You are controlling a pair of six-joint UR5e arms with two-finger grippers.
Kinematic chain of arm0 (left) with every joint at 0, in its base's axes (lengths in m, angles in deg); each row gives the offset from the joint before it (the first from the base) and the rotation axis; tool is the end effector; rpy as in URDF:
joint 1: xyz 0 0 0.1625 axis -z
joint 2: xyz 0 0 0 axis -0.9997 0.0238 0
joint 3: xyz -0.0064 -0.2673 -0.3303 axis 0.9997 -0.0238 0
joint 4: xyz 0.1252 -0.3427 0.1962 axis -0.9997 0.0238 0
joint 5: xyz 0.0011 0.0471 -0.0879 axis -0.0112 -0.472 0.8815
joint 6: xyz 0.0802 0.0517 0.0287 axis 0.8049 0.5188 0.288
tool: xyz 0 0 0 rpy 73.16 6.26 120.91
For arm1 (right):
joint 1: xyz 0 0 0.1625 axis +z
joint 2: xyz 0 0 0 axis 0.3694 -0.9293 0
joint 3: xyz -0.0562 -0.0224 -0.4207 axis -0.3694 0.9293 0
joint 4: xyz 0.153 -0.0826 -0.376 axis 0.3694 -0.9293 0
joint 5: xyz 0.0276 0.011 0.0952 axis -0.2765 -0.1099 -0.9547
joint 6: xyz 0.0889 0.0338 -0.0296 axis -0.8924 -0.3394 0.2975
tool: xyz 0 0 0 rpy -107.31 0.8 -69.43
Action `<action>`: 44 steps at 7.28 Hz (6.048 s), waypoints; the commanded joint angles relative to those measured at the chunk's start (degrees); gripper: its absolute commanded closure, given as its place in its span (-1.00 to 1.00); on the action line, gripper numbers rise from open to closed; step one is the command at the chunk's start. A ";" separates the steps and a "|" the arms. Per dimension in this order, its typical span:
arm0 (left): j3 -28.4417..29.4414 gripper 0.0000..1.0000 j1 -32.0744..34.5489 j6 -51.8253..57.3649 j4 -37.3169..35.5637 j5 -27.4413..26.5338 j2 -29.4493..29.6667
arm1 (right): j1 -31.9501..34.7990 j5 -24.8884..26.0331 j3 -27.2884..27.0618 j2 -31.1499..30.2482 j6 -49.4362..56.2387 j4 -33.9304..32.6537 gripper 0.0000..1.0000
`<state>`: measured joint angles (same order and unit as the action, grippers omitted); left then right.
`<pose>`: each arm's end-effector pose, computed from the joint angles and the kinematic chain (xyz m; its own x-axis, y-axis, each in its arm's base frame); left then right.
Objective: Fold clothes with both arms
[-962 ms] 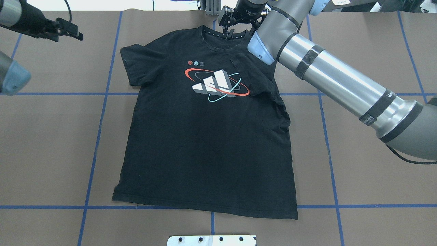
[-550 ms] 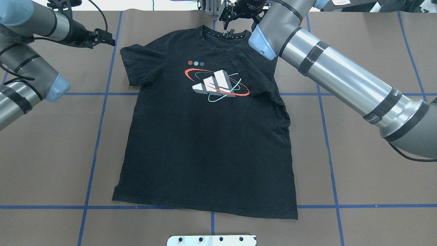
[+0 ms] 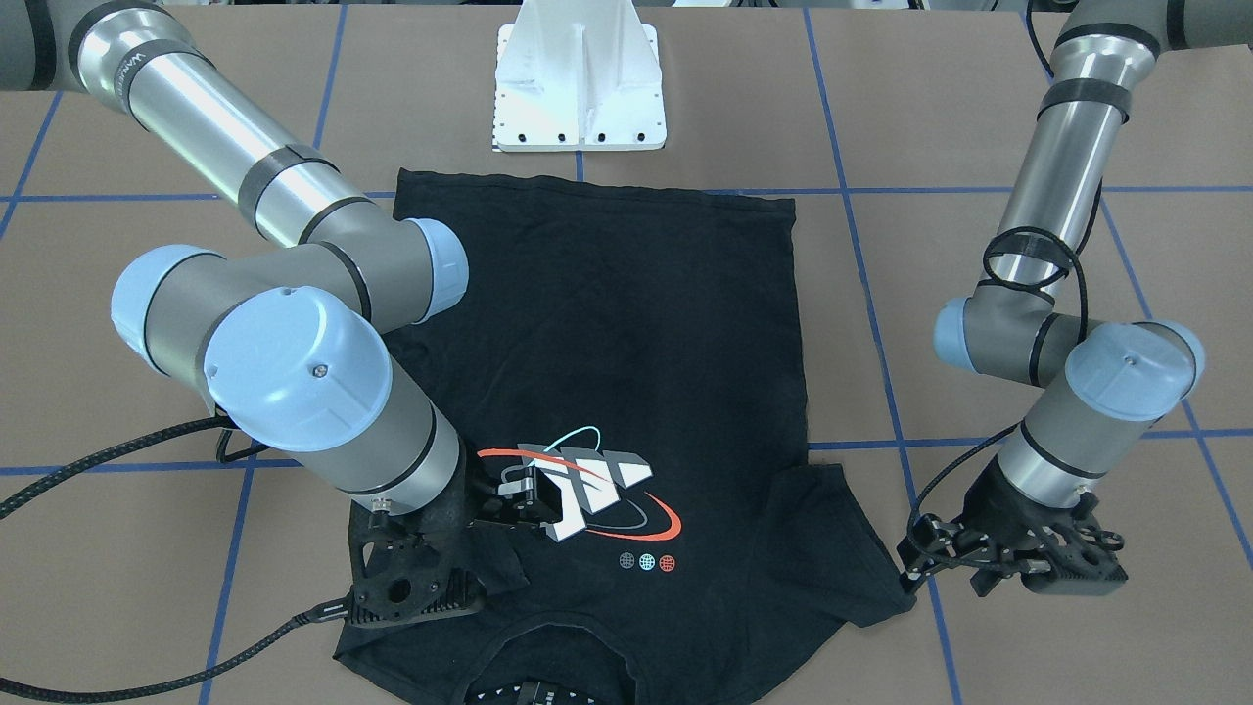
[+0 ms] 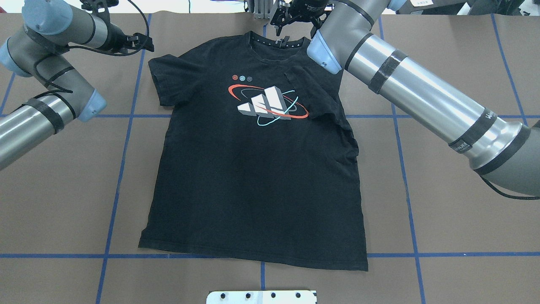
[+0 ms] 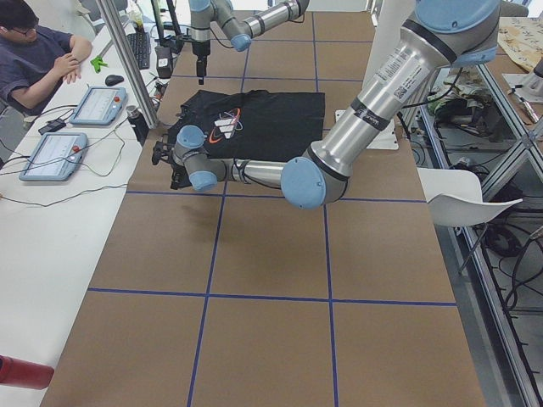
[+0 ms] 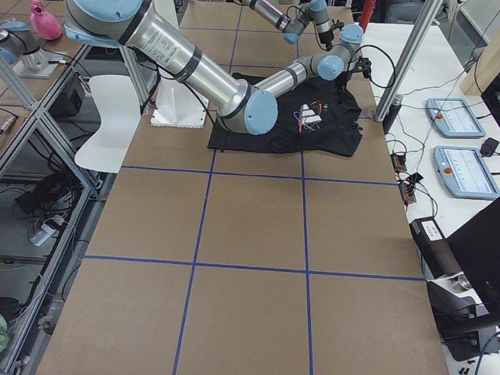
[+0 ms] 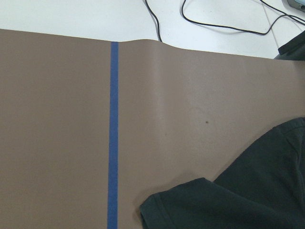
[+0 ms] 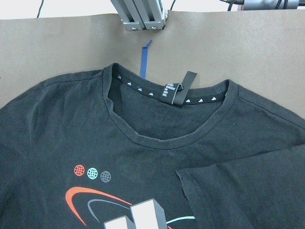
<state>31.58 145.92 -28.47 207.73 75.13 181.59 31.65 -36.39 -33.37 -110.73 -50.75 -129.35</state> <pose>0.3518 -0.7230 0.4457 0.5480 0.0512 -0.8349 0.3604 0.8863 0.2909 -0.4425 -0.7204 0.1613 0.5751 -0.0691 0.8152 -0.0601 0.9902 0.1264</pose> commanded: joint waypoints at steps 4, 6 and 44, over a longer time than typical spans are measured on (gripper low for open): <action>4.70 -0.58 -2.70 -0.09 0.75 -4.87 2.75 | -0.07 0.15 0.35 -0.09 0.08 -0.02 -0.98; 5.67 -0.53 -3.05 -0.09 0.75 -5.32 3.10 | -0.07 0.15 0.52 -0.09 0.08 -0.02 -0.98; 3.70 1.00 -11.67 -25.75 -1.41 -5.23 14.95 | 11.36 -5.12 -12.13 -22.42 11.24 -0.11 -0.99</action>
<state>30.05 134.23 -53.26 200.86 70.77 194.67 42.82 -41.51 -45.56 -133.14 -39.54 -129.44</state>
